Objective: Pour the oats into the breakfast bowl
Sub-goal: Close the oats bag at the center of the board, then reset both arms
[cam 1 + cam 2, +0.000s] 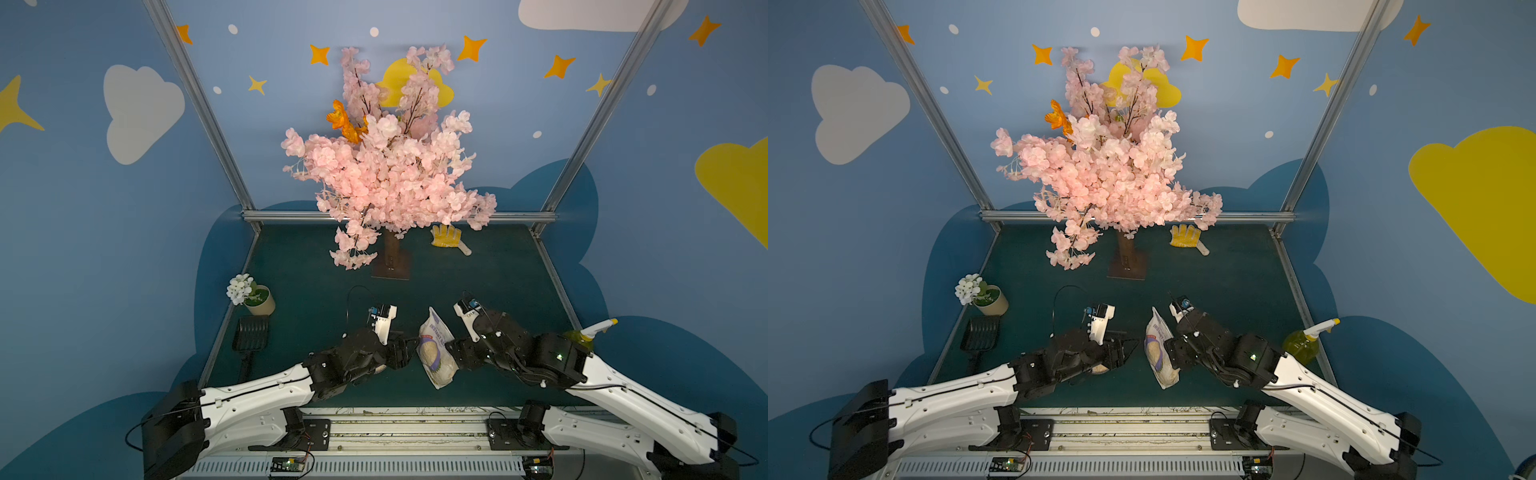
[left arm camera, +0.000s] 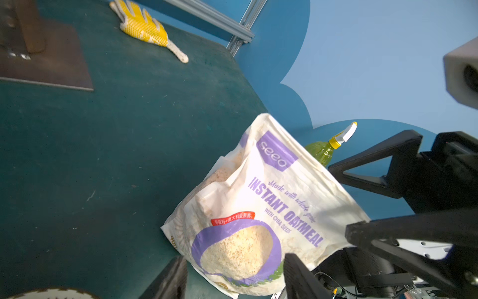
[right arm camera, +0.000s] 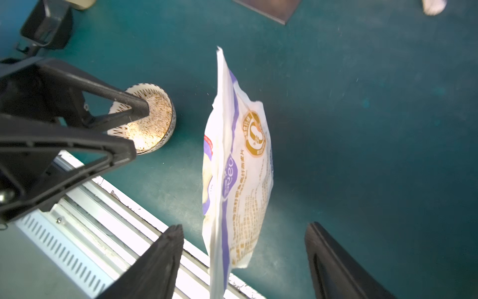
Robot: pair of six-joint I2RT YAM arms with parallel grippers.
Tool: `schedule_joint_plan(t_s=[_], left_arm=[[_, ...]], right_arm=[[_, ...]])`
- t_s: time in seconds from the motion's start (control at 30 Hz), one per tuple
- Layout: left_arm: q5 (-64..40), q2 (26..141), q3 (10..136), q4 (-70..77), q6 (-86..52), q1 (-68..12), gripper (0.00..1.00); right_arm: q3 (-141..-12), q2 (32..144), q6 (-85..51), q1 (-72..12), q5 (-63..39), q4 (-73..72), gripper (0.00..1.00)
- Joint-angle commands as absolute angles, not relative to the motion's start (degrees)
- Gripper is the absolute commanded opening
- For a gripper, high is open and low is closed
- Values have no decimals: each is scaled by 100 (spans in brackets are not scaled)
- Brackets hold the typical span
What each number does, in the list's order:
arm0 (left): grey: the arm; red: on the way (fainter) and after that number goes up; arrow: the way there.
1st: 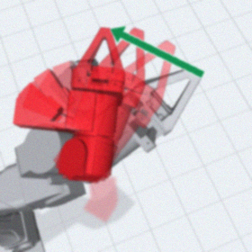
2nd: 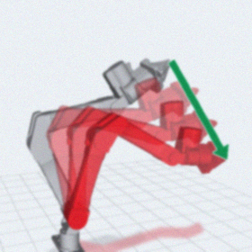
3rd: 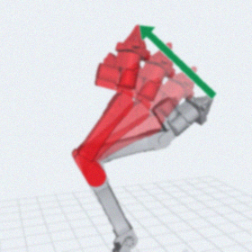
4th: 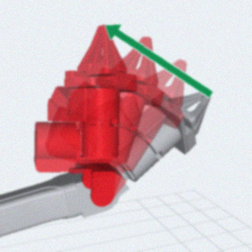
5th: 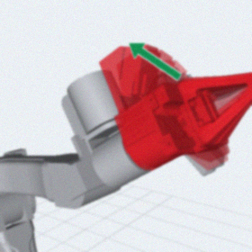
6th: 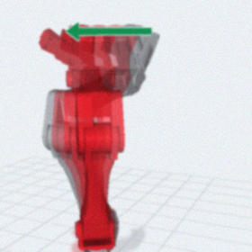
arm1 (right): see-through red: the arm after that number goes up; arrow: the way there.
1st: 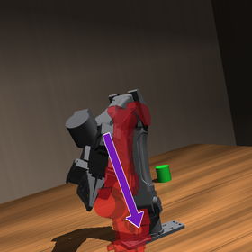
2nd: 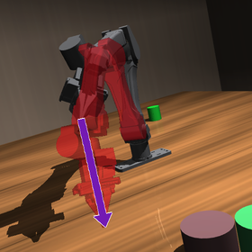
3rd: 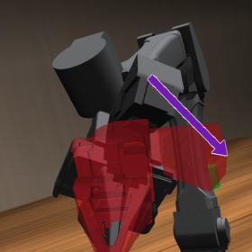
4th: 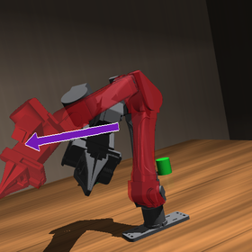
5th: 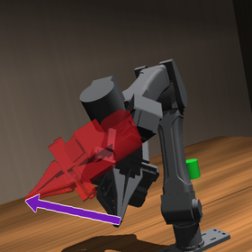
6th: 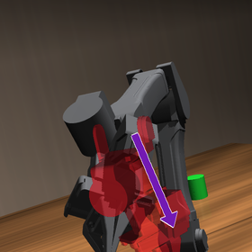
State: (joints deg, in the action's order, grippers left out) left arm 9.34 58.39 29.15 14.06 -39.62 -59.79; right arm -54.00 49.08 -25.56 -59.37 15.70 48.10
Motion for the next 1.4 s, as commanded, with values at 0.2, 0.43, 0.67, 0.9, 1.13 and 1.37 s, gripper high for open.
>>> schedule_joint_plan(t_s=[0.2, 0.43, 0.67, 0.9, 1.13, 1.37], left_arm=[[1955, 4403, 3473, -134, -2644, -5974, 71], [2906, 3240, 3741, -1253, -1940, -5251, 77], [1624, 4180, 3779, -1332, -2206, -2159, 100], [2214, 5036, 2993, 358, -2114, -729, 100], [2896, 6141, 1855, 2955, -947, -592, 100], [2197, 7522, 1961, 3815, -486, -491, 100]], right_arm=[[-5383, 4059, -2146, -5542, 3092, 3763, 94], [-5153, 4374, -1648, -3309, 2544, 2853, 97], [-3967, 5285, -2867, 2, 794, 463, 98], [-3907, 6531, -1732, -168, 2585, -119, 98], [-3002, 7522, -872, -210, 1847, -1968, 98], [-2946, 8201, -493, -202, 1601, -2711, 98]])
